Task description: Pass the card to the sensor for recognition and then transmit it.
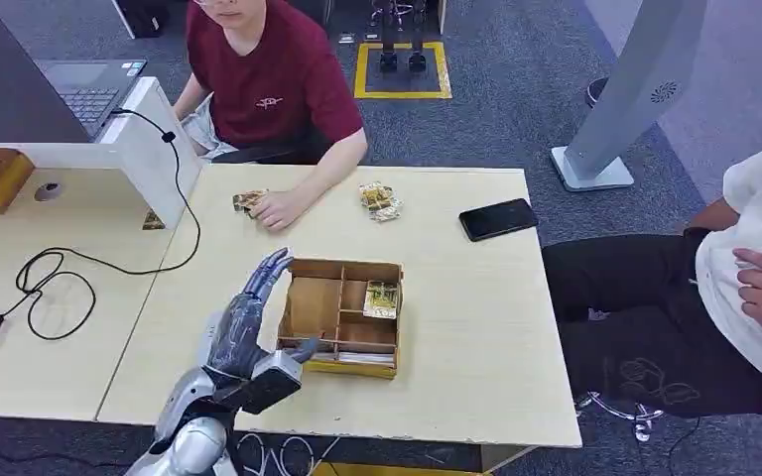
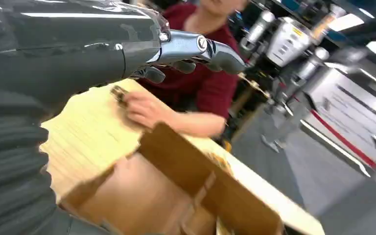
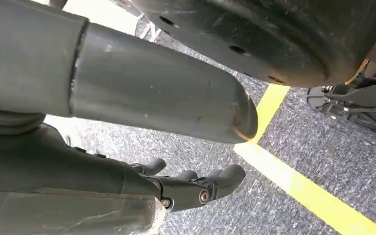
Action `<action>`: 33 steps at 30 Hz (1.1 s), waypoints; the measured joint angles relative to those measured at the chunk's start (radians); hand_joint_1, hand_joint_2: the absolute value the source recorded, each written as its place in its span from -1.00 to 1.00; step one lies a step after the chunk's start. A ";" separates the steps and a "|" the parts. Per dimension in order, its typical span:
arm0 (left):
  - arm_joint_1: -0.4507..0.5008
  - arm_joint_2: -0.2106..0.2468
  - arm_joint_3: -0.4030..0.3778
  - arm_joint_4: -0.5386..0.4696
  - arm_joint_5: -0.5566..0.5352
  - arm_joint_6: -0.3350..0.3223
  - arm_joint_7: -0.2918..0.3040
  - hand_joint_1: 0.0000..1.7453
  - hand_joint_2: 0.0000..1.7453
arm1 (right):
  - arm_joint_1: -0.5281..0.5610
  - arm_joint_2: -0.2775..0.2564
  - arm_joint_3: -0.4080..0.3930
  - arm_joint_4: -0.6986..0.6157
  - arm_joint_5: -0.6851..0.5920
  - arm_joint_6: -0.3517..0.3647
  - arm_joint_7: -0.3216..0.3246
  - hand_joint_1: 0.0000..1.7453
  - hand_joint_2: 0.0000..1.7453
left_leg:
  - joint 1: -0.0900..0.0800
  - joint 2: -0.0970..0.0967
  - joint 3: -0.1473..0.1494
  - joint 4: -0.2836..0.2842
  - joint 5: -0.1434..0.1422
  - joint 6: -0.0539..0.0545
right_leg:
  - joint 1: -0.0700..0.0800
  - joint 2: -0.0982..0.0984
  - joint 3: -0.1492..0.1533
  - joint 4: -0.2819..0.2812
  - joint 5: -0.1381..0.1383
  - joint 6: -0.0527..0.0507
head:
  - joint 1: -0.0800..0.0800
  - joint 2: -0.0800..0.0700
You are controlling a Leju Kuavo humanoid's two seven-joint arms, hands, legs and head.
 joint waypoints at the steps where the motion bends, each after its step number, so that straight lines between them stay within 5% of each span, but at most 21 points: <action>1: 0.008 0.008 -0.021 -0.014 -0.006 -0.007 0.000 -1.00 1.00 | 0.001 0.000 -0.002 0.000 0.000 0.000 0.000 -1.00 -1.00 | 0.000 0.000 0.000 0.000 0.000 0.000 | 0.000 0.000 0.000 0.000 0.000 0.000 | 0.000 0.000; 6: 0.029 0.037 -0.086 -0.058 -0.024 -0.015 -0.001 -1.00 1.00 | 0.002 0.000 -0.011 0.000 0.000 0.000 0.000 -1.00 -1.00 | 0.000 0.000 0.000 0.000 0.000 0.000 | 0.000 0.000 0.000 0.000 0.000 0.000 | 0.000 0.000; 14: 0.031 0.099 -0.209 -0.098 -0.225 0.035 -0.002 -1.00 1.00 | 0.002 0.000 -0.025 0.000 0.000 0.003 0.006 -1.00 -1.00 | 0.000 0.000 0.000 0.000 0.000 0.000 | 0.000 0.000 0.000 0.000 0.000 0.000 | 0.000 0.000; 26: 0.000 0.153 -0.347 -0.044 -0.515 0.152 0.189 -1.00 1.00 | 0.001 0.000 -0.037 0.000 0.021 0.008 0.015 -1.00 -1.00 | 0.000 0.000 0.000 0.000 0.000 0.000 | 0.000 0.000 0.000 0.000 0.000 0.000 | 0.000 0.000; 33: -0.014 0.149 -0.352 0.024 -0.542 0.164 0.234 -1.00 1.00 | 0.001 0.000 -0.043 0.000 0.026 0.008 0.015 -1.00 -1.00 | 0.000 0.000 0.000 0.000 0.000 0.000 | 0.000 0.000 0.000 0.000 0.000 0.000 | 0.000 0.000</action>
